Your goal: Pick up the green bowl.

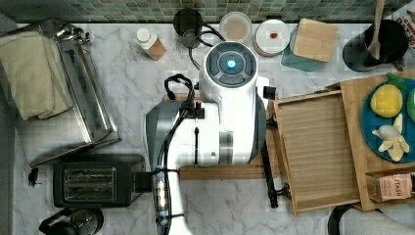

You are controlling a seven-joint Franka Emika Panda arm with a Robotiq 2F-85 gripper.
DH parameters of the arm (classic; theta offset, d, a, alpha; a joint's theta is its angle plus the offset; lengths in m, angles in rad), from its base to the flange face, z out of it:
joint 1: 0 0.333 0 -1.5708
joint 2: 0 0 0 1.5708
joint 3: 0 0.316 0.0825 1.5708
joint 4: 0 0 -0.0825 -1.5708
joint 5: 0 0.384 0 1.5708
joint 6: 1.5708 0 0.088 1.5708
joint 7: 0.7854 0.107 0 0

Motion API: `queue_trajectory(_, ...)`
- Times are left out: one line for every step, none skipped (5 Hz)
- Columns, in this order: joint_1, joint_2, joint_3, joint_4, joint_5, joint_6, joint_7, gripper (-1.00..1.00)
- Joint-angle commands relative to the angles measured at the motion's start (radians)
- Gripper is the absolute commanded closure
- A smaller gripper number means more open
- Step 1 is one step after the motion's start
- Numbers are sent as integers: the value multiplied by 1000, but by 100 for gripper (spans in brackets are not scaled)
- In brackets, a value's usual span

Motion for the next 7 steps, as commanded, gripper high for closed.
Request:
queue_trajectory(0, 0, 1, 0, 5, 0, 1, 100)
queue_trajectory(7, -19, 7, -77, 8, 52, 24, 100)
queue_trajectory(12, -49, 12, -180, 3, 117, -13, 100)
queue_trajectory(15, -47, -2, -205, 37, 103, -64, 100)
queue_trajectory(6, -92, 9, -273, 29, 134, -63, 100)
queue_trajectory(1, -142, 4, -330, 48, 150, -83, -100)
queue_trajectory(4, -200, 3, -408, 46, 211, -75, -100)
